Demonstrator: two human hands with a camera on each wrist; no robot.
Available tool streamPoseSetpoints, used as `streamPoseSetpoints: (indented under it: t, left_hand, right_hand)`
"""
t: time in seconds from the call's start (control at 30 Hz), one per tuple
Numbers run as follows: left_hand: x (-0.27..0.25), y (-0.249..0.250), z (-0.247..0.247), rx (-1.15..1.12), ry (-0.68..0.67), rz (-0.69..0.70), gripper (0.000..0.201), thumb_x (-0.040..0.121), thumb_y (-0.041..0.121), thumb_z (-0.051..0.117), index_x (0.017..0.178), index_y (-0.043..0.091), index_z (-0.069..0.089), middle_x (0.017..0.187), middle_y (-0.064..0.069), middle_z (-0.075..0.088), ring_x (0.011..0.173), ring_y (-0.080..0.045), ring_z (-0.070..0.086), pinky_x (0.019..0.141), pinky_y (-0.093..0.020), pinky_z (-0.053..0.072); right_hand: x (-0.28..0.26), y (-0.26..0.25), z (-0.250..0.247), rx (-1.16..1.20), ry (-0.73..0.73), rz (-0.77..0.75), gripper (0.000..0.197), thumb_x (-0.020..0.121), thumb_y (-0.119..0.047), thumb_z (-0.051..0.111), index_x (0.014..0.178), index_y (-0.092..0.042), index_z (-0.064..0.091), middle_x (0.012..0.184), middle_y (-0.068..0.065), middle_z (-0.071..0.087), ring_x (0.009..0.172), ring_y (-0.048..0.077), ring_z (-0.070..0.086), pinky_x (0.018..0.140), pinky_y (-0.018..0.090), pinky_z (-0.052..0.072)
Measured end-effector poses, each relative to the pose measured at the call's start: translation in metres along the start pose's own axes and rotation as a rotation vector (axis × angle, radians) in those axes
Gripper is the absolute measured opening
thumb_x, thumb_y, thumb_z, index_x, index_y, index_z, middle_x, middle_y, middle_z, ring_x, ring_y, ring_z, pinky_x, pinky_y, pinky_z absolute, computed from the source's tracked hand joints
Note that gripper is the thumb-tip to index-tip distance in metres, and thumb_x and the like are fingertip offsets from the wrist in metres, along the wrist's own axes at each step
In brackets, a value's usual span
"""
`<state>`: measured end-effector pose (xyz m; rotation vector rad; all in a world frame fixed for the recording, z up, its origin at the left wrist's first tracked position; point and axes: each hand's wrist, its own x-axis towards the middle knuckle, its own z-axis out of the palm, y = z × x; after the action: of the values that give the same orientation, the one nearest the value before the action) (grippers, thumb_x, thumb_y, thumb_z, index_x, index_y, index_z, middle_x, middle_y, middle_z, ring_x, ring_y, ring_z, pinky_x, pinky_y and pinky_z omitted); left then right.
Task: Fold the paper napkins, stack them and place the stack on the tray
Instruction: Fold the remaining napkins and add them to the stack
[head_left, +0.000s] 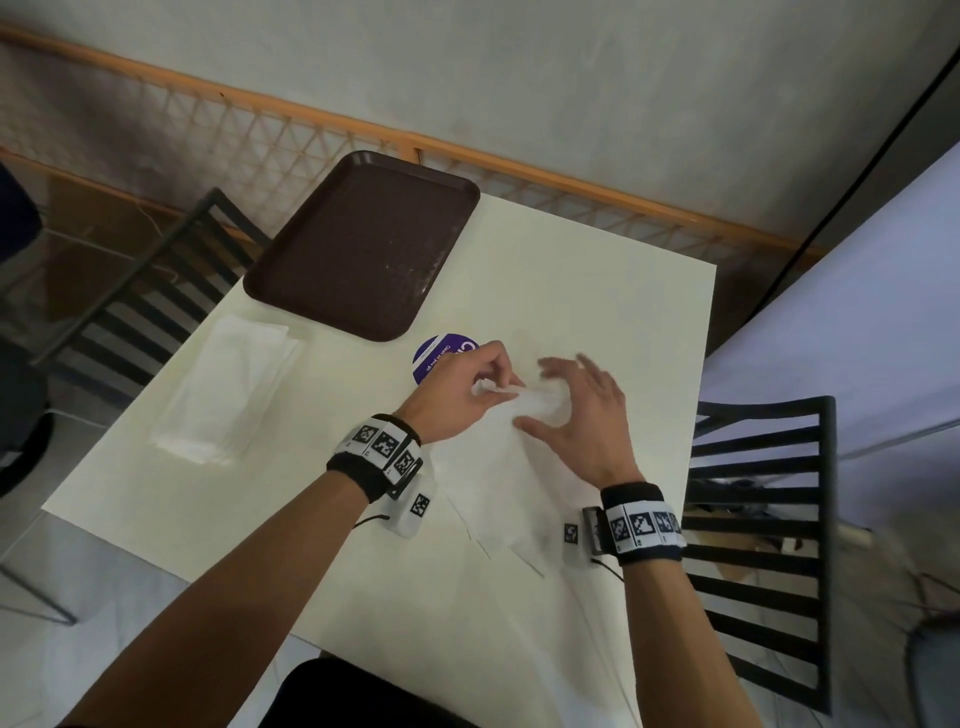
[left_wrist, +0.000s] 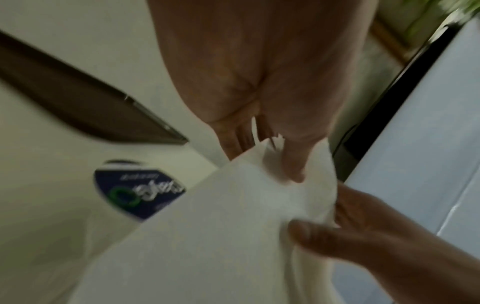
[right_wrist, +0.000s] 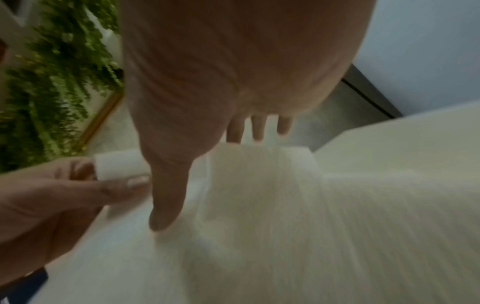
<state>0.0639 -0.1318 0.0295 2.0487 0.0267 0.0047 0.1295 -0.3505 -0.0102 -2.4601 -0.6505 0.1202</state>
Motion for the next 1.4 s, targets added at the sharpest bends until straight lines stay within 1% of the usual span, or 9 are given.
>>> streamPoseSetpoints:
  t: [0.17,0.33,0.53,0.7,0.87,0.97,1.07,1.17,1.4]
  left_hand:
    - [-0.013,0.012,-0.021,0.019,0.280,-0.042,0.022,0.105,0.035,0.067,0.107,0.024,0.048,0.083,0.003,0.072,0.065,-0.013,0.061,0.066,-0.039,0.052]
    - [-0.023,0.025,-0.022,0.056,0.440,-0.062,0.031,0.106,0.042,0.062,0.116,0.013,0.068,0.096,0.000,0.077,0.087,-0.014,0.074,0.079,-0.042,0.063]
    - [-0.032,0.048,-0.007,-0.077,0.352,-0.063,0.043,0.114,0.039,0.045,0.078,0.016,0.051,0.064,0.004,0.049,0.062,-0.010,0.043,0.063,-0.038,0.042]
    - [-0.039,0.046,-0.018,-0.341,0.337,-0.074,0.048,0.105,0.055,0.054,0.120,0.013,0.071,0.108,-0.008,0.077,0.104,-0.030,0.073,0.094,-0.059,0.058]
    - [-0.048,0.031,-0.046,-0.161,0.334,-0.032,0.034,0.105,0.049,0.062,0.104,0.017,0.072,0.090,-0.023,0.069,0.084,-0.046,0.067,0.073,-0.062,0.057]
    - [-0.060,0.025,-0.073,-0.145,0.374,-0.056,0.023,0.109,0.037,0.059,0.116,0.019,0.072,0.098,0.002,0.076,0.093,-0.021,0.074,0.082,-0.048,0.063]
    - [-0.068,0.004,-0.110,-0.023,0.456,-0.084,0.021,0.109,0.040,0.057,0.116,0.026,0.070,0.100,0.014,0.075,0.096,-0.004,0.072,0.081,-0.025,0.061]
    - [-0.077,-0.020,-0.156,0.125,0.506,-0.156,0.014,0.108,0.042,0.058,0.113,0.034,0.067,0.097,0.024,0.070,0.096,0.009,0.065,0.077,-0.004,0.046]
    - [-0.119,-0.078,-0.253,0.214,0.367,-0.411,0.074,0.096,0.027,0.079,0.153,0.034,0.032,0.110,0.011,0.063,0.091,-0.006,0.064,0.077,-0.021,0.051]
  right_hand:
    - [0.006,-0.012,-0.045,0.165,-0.061,0.178,0.039,0.087,-0.054,0.085,0.110,-0.026,0.071,0.075,-0.004,0.071,0.075,0.021,0.066,0.075,0.039,0.057]
    - [0.000,-0.060,-0.073,0.393,-0.023,0.226,0.026,0.092,-0.039,0.084,0.092,-0.019,0.068,0.070,0.001,0.075,0.061,0.011,0.077,0.068,0.036,0.059]
    - [0.000,-0.119,-0.077,0.639,-0.078,0.172,0.033,0.100,-0.029,0.077,0.083,-0.007,0.060,0.071,-0.003,0.070,0.068,0.022,0.081,0.069,0.050,0.067]
    - [-0.002,-0.138,-0.081,0.884,-0.142,0.125,0.022,0.103,-0.025,0.064,0.109,-0.008,0.077,0.100,0.011,0.081,0.092,0.031,0.081,0.085,0.048,0.068]
    - [-0.002,-0.137,-0.064,0.762,0.330,0.115,0.004,0.102,-0.015,0.067,0.106,-0.015,0.068,0.100,0.000,0.078,0.095,0.023,0.077,0.083,0.052,0.065]
    - [-0.004,-0.145,-0.031,0.769,0.081,0.131,0.041,0.099,-0.031,0.079,0.128,-0.026,0.051,0.116,-0.006,0.075,0.107,0.014,0.074,0.096,0.045,0.062]
    - [-0.014,-0.168,0.013,0.782,-0.034,0.011,0.058,0.099,-0.019,0.079,0.137,-0.033,0.037,0.095,-0.007,0.075,0.074,0.019,0.071,0.073,0.036,0.059]
    - [-0.011,-0.198,0.059,0.685,-0.068,-0.108,0.044,0.099,-0.010,0.077,0.129,-0.036,0.058,0.076,-0.009,0.065,0.061,0.018,0.058,0.063,0.028,0.048]
    - [0.033,-0.284,0.157,0.617,-0.123,-0.030,0.021,0.097,-0.015,0.081,0.115,-0.025,0.078,0.116,-0.017,0.077,0.091,0.006,0.072,0.085,0.019,0.057]
